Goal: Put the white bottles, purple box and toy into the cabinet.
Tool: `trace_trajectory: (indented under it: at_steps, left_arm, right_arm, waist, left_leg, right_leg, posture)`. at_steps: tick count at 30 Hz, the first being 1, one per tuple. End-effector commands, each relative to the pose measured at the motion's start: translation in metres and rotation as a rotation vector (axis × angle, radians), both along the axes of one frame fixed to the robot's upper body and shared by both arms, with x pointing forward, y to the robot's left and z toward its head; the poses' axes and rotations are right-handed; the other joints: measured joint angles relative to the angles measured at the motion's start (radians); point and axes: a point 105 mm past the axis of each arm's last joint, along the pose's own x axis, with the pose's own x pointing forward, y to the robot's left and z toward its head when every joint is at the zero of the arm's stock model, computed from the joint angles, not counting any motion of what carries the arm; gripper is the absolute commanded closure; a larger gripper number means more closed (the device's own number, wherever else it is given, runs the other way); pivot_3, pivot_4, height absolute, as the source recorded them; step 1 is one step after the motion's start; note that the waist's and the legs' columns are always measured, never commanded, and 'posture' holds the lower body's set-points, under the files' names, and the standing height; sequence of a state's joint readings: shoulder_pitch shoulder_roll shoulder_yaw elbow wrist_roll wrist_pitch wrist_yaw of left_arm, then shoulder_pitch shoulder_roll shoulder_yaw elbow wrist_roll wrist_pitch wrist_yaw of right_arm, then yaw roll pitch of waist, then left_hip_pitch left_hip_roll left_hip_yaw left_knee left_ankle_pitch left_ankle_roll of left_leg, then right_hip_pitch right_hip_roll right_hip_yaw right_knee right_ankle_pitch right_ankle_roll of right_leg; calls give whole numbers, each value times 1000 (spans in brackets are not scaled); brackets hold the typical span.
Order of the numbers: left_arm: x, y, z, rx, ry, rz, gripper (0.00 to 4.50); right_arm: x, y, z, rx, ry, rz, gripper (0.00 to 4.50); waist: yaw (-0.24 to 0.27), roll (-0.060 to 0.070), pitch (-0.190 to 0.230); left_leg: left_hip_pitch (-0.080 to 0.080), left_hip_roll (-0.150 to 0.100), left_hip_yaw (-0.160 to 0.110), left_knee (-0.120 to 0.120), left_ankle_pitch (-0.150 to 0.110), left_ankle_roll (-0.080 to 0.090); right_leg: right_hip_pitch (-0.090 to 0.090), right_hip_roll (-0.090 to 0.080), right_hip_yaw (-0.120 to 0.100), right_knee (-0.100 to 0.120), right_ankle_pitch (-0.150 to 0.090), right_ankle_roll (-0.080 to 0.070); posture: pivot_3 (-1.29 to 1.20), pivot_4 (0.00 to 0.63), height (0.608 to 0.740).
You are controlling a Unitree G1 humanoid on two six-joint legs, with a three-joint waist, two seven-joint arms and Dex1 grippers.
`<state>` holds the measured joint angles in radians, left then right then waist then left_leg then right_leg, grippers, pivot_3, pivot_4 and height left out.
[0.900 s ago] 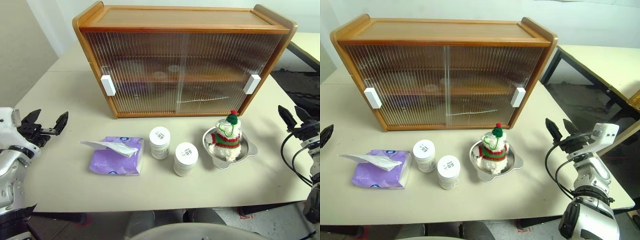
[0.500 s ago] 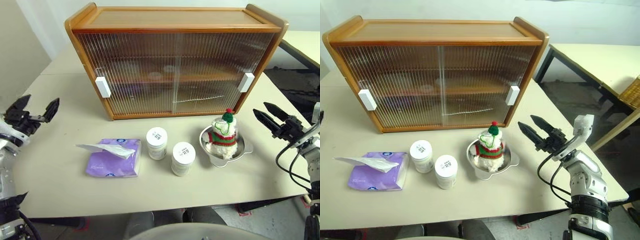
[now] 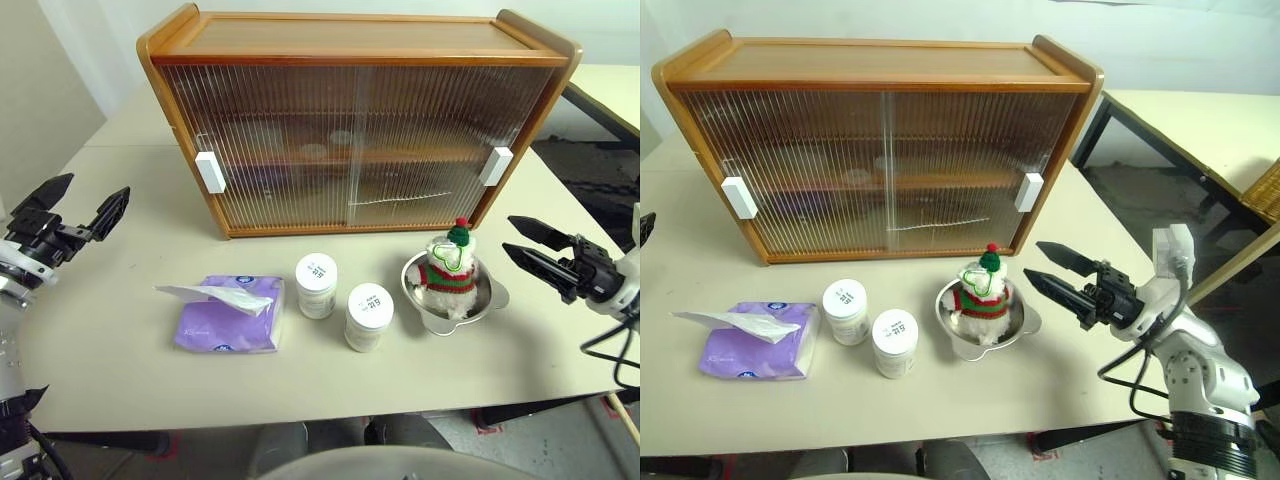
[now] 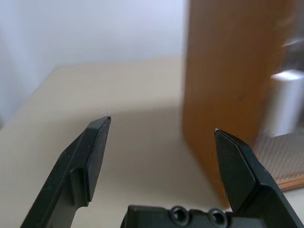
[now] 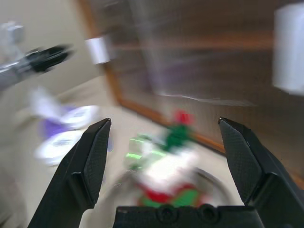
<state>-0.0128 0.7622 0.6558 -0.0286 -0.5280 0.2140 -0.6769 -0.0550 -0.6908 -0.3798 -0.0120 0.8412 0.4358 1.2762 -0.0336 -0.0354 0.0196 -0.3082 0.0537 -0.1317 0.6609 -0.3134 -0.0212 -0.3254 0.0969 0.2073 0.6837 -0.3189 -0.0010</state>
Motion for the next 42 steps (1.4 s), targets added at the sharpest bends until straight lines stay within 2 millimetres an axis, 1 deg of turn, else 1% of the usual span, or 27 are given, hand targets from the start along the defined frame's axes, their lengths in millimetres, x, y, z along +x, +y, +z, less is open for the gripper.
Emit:
trace_trajectory:
  at_steps: [1,3,6,9,11,14,15,16,22,27,29,34,42]
  left_arm:
    - [7,-28,5,11,1,-111,925]
    - [12,-37,5,32,1,-132,1640]
    - [24,-55,5,45,2,-173,2748]
    - [30,-70,0,71,12,-211,3880]
    - [31,-82,-6,91,28,-240,4476]
    - [30,-87,-9,100,35,-243,4476]
    - [30,-87,-10,101,34,-240,4476]
    - [29,-86,-10,102,34,-238,4476]
    - [32,-82,-16,90,38,-222,4476]
    - [32,-91,-19,81,33,-252,4476]
    - [30,-90,-17,77,26,-250,4476]
    - [25,-79,-18,91,35,-209,4476]
    - [23,-70,-16,94,14,-161,4476]
  right_arm:
    - [-12,37,19,13,-12,149,0]
    - [-13,52,28,24,-35,182,0]
    - [-13,72,35,35,-66,208,0]
    - [-13,83,37,47,-72,215,0]
    - [-13,88,38,53,-79,215,0]
    - [-12,90,39,61,-85,208,0]
    - [-12,91,39,61,-85,209,0]
    - [-12,91,38,61,-85,210,0]
    - [-6,97,41,75,-98,214,0]
    - [-7,109,47,74,-111,239,0]
    - [-7,111,49,75,-113,238,0]
    - [-6,117,51,88,-110,252,0]
    - [-6,122,50,72,-99,272,0]
  waist:
    - [-5,-3,-2]
    - [-10,-4,-4]
    - [-16,-10,-9]
    - [-20,-11,-11]
    - [-22,-12,-12]
    - [-23,-12,-12]
    - [-24,-12,-12]
    - [-24,-12,-12]
    - [-25,-10,-13]
    - [-24,-9,-14]
    - [-25,-9,-14]
    - [-25,-8,-15]
    - [-23,-7,-15]
  left_leg:
    - [-1,0,0,0,0,1]
    - [-1,0,0,1,-3,5]
    - [-1,0,0,1,-4,7]
    - [-1,0,0,2,-4,8]
    - [-2,0,0,2,-4,8]
    - [-5,0,-1,2,-4,8]
    - [-5,0,-1,2,-4,8]
    - [-5,0,-1,1,-4,8]
    - [-5,0,-1,1,-4,8]
    - [-4,0,-1,1,-4,8]
    - [-5,0,-1,1,-4,8]
    - [-5,0,-1,1,-4,8]
    - [-4,0,-2,1,-4,8]
  right_leg:
    - [-1,0,0,0,0,0]
    - [-1,0,0,0,0,0]
    - [-2,1,0,0,2,0]
    - [-3,1,0,0,3,0]
    - [-5,0,0,0,3,1]
    - [-8,0,0,0,4,3]
    - [-8,0,0,0,8,9]
    - [-8,0,0,0,8,10]
    - [-9,0,0,0,7,10]
    - [-9,0,0,0,7,9]
    - [-9,0,0,0,8,9]
    - [-9,0,0,0,8,9]
    - [-9,0,0,0,7,9]
  posture:
    - [-64,0,740]
    - [-66,0,740]
    - [-68,0,740]
    - [-70,0,740]
    - [-76,0,740]
    - [-76,0,740]
    - [-75,0,740]
    - [-75,0,740]
    - [-71,0,740]
    - [-73,0,740]
    - [-66,0,740]
    - [-54,0,740]
    - [-47,0,740]
